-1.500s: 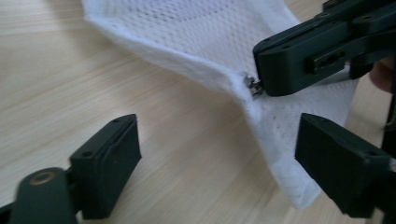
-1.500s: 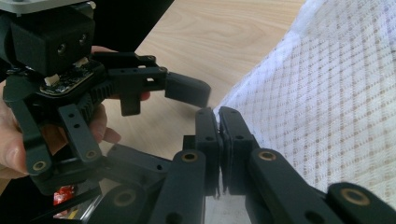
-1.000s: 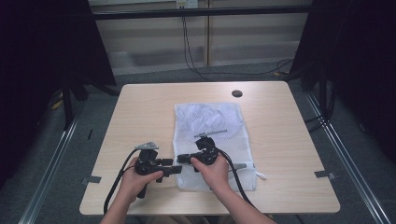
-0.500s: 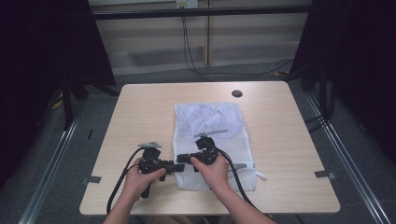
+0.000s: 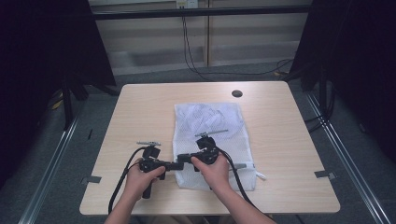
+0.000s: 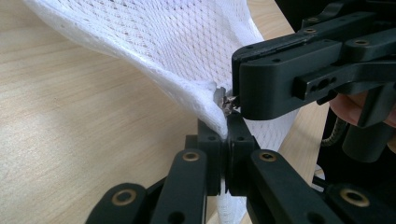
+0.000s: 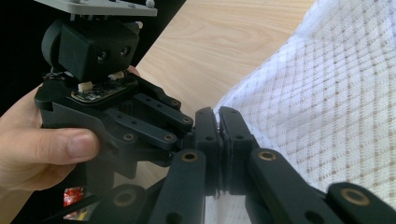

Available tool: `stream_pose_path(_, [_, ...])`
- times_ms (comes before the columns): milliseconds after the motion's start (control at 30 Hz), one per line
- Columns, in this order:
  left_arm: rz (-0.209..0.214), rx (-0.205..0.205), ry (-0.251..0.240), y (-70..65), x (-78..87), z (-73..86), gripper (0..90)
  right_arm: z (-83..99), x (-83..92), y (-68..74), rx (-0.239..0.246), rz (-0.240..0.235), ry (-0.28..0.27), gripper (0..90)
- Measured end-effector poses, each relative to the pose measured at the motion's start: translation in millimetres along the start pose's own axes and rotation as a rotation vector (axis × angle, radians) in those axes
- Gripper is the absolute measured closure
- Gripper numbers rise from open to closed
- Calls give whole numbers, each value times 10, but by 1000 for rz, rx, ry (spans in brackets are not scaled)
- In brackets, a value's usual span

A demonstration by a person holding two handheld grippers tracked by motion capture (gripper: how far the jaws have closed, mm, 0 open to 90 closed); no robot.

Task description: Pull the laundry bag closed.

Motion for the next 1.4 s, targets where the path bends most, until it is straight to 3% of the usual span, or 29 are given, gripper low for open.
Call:
stream_pose_path(100, [2, -21, 0, 5, 5, -4, 879, -1, 7, -10, 2, 3, -3, 869])
stream_pose_path(400, [4, 23, 5, -9, 28, 2, 882, 1, 29, -20, 10, -5, 14, 869])
stream_pose_path(633, [-4, 13, 1, 3, 37, -3, 883, 0, 67, -63, 4, -3, 10, 869])
stream_pose_path(700, [-7, 29, -4, -4, 45, -5, 883, -2, 81, -76, 11, 9, 14, 869])
stream_pose_path(967, [-15, 19, -4, 11, 63, -15, 883, 0, 139, -136, -2, 22, 13, 870])
stream_pose_path(1000, [-14, 32, -10, 1, 62, -16, 883, 0, 147, -148, 2, 18, 10, 870])
stream_pose_path(1400, [-17, 30, -3, 4, 66, -15, 883, 2, 174, -156, 8, 19, 14, 870])
Point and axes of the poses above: each handheld gripper's, and its own axes: x roughly backward along the jaws, z roughly out of its underside, y roughly to its left, the point moved 3 cm from there along -x, roughly forward along the jaws, and after that the axes turned 12 degrees about -y, right-handed, at the moved point
